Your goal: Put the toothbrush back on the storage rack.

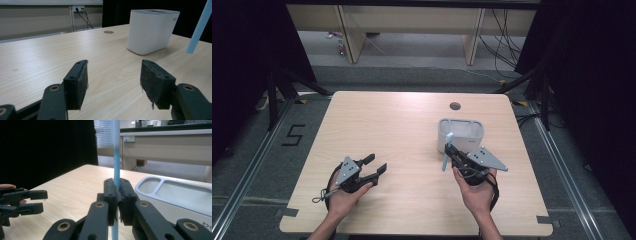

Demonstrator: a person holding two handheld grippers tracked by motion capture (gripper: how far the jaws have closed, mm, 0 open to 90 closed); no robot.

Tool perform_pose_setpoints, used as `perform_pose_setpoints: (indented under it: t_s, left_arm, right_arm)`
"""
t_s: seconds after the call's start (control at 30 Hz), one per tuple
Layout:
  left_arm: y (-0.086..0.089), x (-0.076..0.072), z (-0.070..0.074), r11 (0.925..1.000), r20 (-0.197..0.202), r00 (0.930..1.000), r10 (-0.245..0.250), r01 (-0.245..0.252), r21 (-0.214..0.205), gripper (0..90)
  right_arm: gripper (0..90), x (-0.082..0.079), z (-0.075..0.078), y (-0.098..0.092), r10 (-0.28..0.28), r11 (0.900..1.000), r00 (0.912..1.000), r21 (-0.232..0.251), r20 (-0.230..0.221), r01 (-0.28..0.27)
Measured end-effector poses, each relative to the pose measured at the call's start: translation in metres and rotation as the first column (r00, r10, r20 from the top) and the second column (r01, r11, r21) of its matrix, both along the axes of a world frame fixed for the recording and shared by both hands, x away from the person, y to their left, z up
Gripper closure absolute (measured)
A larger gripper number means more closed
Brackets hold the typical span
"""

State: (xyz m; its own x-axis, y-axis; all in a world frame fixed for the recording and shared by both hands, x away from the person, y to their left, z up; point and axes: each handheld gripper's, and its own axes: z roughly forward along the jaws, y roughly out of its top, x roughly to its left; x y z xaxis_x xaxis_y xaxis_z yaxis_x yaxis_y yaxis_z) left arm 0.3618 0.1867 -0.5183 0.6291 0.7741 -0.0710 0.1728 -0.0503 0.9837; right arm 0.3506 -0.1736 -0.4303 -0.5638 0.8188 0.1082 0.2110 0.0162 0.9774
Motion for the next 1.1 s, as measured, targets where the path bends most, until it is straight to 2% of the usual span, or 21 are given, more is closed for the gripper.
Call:
perform_pose_setpoints:
  t_s: [0.07, 0.1, 0.13, 0.17, 0.23, 0.3, 0.33, 0.4, 0.43, 0.57, 0.6, 0.63, 0.73, 0.77, 0.83, 0.9, 0.93, 1.0, 1.03, 1.1]
  left_arm:
    - [0.0, 0.0, -0.001, 1.0, 0.0, 1.0, 0.001, -0.001, -0.005, 37.1]
    - [0.001, -0.001, -0.001, 0.9999, -0.014, 0.9999, 0.007, -0.007, 0.011, 37.1]
    - [0.001, -0.001, -0.002, 0.9999, -0.016, 0.9998, 0.006, -0.006, 0.01, 36.7]
    - [0.001, -0.001, -0.004, 1.0, -0.011, 0.9999, 0.003, -0.003, 0.009, 36.2]
    - [0.0, -0.001, -0.005, 0.9999, -0.009, 1.0, 0.003, -0.003, 0.01, 35.7]
    - [0.001, -0.001, -0.005, 0.9999, -0.006, 1.0, 0.001, -0.001, 0.011, 35.6]
    - [0.001, -0.001, -0.005, 0.9999, -0.006, 1.0, 0.002, -0.002, 0.011, 35.4]
    - [0.0, -0.001, -0.005, 0.9999, -0.008, 1.0, 0.0, 0.0, 0.013, 34.9]
    - [0.0, -0.001, -0.005, 0.9999, -0.009, 1.0, 0.0, 0.0, 0.016, 34.6]
    - [-0.001, -0.001, -0.005, 0.9998, -0.005, 1.0, 0.006, -0.006, 0.017, 34.0]
    - [-0.001, -0.002, -0.005, 0.9998, -0.004, 1.0, 0.008, -0.008, 0.017, 33.8]
    - [-0.001, -0.001, -0.005, 0.9998, -0.003, 1.0, 0.009, -0.009, 0.015, 33.8]
    - [-0.002, 0.0, -0.006, 1.0, 0.009, 0.9999, 0.007, -0.007, 0.0, 33.7]
    - [-0.002, 0.0, -0.006, 1.0, 0.009, 0.9999, 0.008, -0.008, 0.002, 33.7]
    - [-0.002, -0.001, -0.005, 0.9999, 0.005, 0.9999, 0.014, -0.014, 0.009, 33.6]
    - [-0.002, -0.002, -0.005, 0.9998, 0.001, 0.9999, 0.016, -0.016, 0.015, 33.5]
    - [-0.001, -0.002, -0.005, 0.9998, 0.001, 0.9999, 0.017, -0.017, 0.013, 33.5]
    - [-0.001, -0.001, -0.005, 0.9998, -0.002, 0.9998, 0.019, -0.019, 0.011, 33.4]
    - [-0.001, -0.001, -0.005, 0.9997, -0.004, 0.9998, 0.02, -0.02, 0.011, 33.4]
    - [-0.001, -0.001, -0.005, 0.9997, -0.005, 0.9997, 0.023, -0.023, 0.009, 33.3]
  right_arm:
    - [85.8, 0.001, 0.0, -0.001, 0.003, 1.0, 1.0, 0.002, 0.001, -0.003]
    - [85.8, 0.001, 0.0, -0.001, 0.003, 1.0, 1.0, 0.002, 0.001, -0.003]
    - [85.8, 0.001, 0.001, -0.002, 0.005, 1.0, 1.0, 0.0, 0.005, -0.005]
    - [85.8, 0.0, 0.001, -0.002, 0.003, 0.9999, 1.0, 0.012, -0.009, -0.003]
    - [85.8, 0.001, 0.0, -0.002, 0.001, 0.9998, 1.0, 0.019, -0.007, -0.001]
    - [85.8, 0.001, 0.0, -0.003, -0.008, 0.9999, 1.0, 0.008, -0.004, 0.008]
    - [85.8, 0.002, 0.0, -0.004, -0.003, 1.0, 0.9999, -0.003, 0.013, 0.003]
    - [85.8, 0.001, 0.001, -0.004, -0.005, 0.9999, 0.9999, 0.01, -0.008, 0.005]
    - [85.8, 0.002, 0.001, -0.006, -0.009, 0.9999, 0.9999, -0.006, 0.012, 0.009]
    - [85.8, 0.002, 0.001, -0.008, -0.024, 0.9997, 0.9997, 0.005, 0.008, 0.023]
    - [85.8, 0.004, 0.001, -0.011, -0.019, 0.9998, 0.9996, -0.005, 0.022, 0.019]
    - [85.8, 0.003, 0.001, -0.011, -0.024, 0.9997, 0.9997, 0.01, -0.004, 0.024]
    - [85.8, 0.005, 0.001, -0.013, -0.028, 0.9995, 0.9996, 0.012, -0.005, 0.028]
    - [85.8, 0.006, 0.002, -0.015, -0.037, 0.9993, 0.9992, 0.009, 0.011, 0.037]
    - [85.8, 0.007, 0.003, -0.017, -0.045, 0.9988, 0.999, 0.018, 0.003, 0.045]
    - [85.8, 0.008, 0.004, -0.021, -0.059, 0.9983, 0.998, 0.004, 0.022, 0.058]
    - [85.8, 0.009, 0.004, -0.02, -0.051, 0.9985, 0.9986, 0.021, 0.013, 0.051]
    - [85.8, 0.008, 0.006, -0.021, -0.067, 0.9974, 0.9977, 0.027, -0.005, 0.067]
    - [85.8, 0.011, 0.007, -0.024, -0.069, 0.9976, 0.9974, 0.012, 0.022, 0.069]
    - [85.8, 0.012, 0.009, -0.027, -0.072, 0.9974, 0.9971, 0.012, 0.026, 0.072]
